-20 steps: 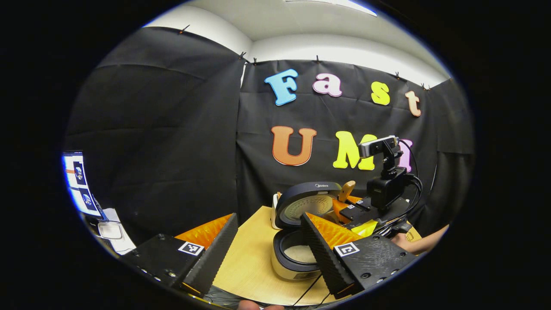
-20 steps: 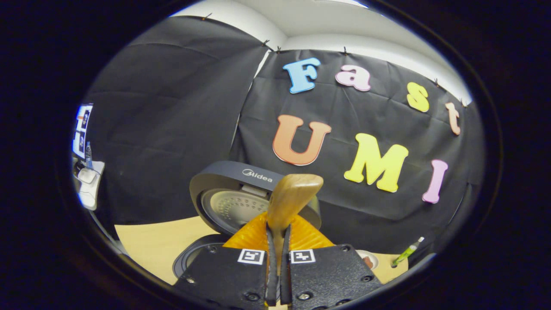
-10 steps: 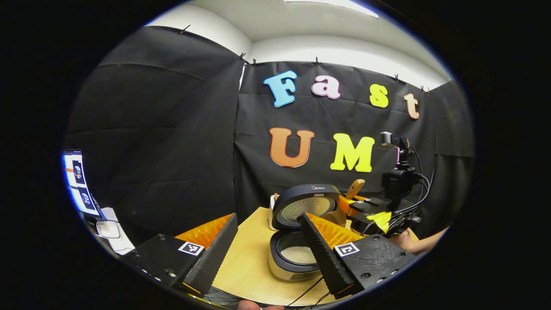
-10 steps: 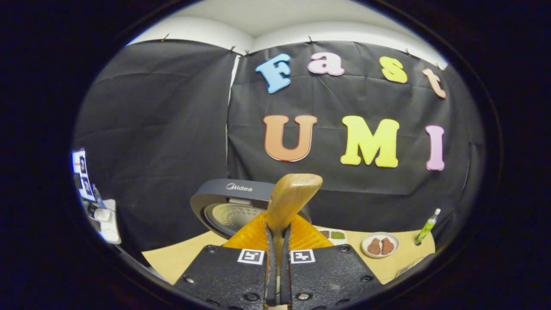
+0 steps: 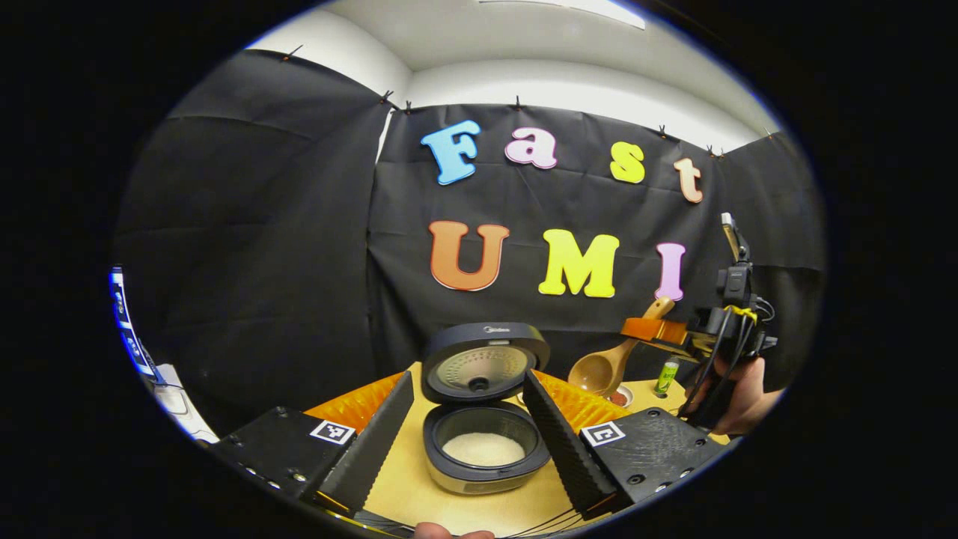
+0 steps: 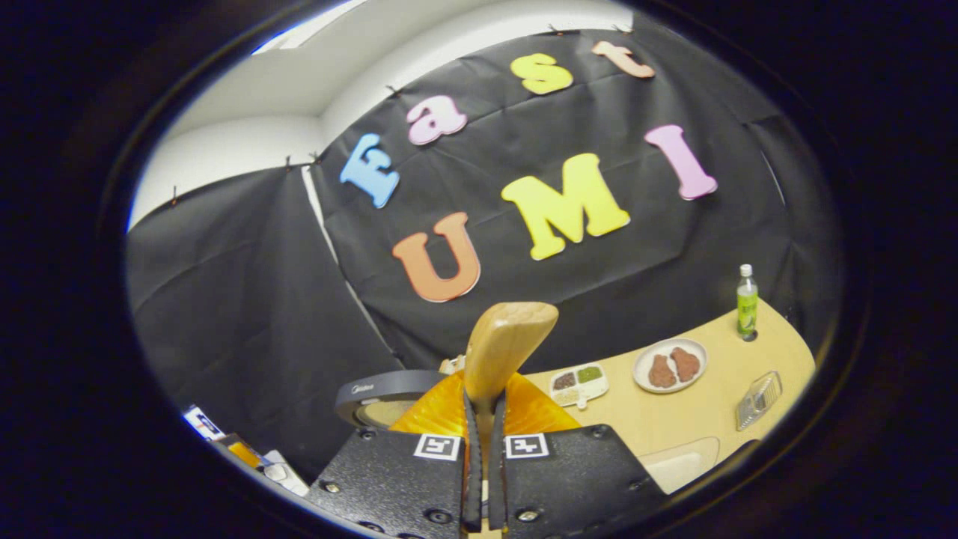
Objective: Close the left gripper, press the button to open the rice cooker; take a wooden spoon from the chopstick holder with the right hand, scoop a spoonful of rice and pour it into the rice cooker, then put the wooden spoon back into the chopstick holder.
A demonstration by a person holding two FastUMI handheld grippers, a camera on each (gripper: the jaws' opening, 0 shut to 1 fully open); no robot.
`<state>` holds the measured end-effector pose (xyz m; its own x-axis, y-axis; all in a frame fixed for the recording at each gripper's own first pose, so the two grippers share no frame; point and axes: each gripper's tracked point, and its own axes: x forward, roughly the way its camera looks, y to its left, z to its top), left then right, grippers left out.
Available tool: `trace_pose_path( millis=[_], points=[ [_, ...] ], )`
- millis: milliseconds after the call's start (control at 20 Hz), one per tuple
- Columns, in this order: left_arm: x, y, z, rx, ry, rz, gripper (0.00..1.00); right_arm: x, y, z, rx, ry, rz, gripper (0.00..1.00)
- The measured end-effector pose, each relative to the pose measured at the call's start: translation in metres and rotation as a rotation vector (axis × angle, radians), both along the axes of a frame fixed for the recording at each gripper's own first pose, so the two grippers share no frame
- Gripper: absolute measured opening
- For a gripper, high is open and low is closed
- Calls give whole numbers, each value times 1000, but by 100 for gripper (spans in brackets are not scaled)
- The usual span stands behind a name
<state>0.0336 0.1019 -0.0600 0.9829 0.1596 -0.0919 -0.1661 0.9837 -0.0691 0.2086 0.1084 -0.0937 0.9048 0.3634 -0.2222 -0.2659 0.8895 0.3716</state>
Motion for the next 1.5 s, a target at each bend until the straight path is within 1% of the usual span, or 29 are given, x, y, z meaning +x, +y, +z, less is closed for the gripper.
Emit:
trace_pose_path(
  millis=[50,200,250,300,350,450,650,900,1100,1350,1500],
  points=[
    [7,-7,0,-1,3,-12,94,4,-25,6,2,-5,-38,8],
    [27,-31,-3,-7,3,-51,94,12,-103,16,-38,-20,-171,8],
    [32,-37,-4,-6,3,-62,95,14,-129,17,-54,-23,-210,6],
    [37,-42,-4,-5,6,-71,95,16,-153,17,-68,-27,-249,8],
    [48,-45,-2,-5,9,-80,95,19,-178,16,-83,-19,-287,8],
    [57,-56,-3,-8,13,-94,95,23,-224,9,-100,-1,-359,9],
    [71,-69,-7,5,28,-93,95,32,-287,-17,-164,31,-434,9],
    [84,-84,-12,11,61,-85,95,48,-333,-72,-232,102,-463,9],
    [88,-88,-13,31,78,-63,95,62,-356,-122,-309,141,-456,8],
    [92,-92,-19,60,115,-45,95,79,-363,-172,-375,148,-418,9],
    [91,-90,-20,71,133,-32,95,80,-364,-205,-362,183,-394,10]
  ],
)
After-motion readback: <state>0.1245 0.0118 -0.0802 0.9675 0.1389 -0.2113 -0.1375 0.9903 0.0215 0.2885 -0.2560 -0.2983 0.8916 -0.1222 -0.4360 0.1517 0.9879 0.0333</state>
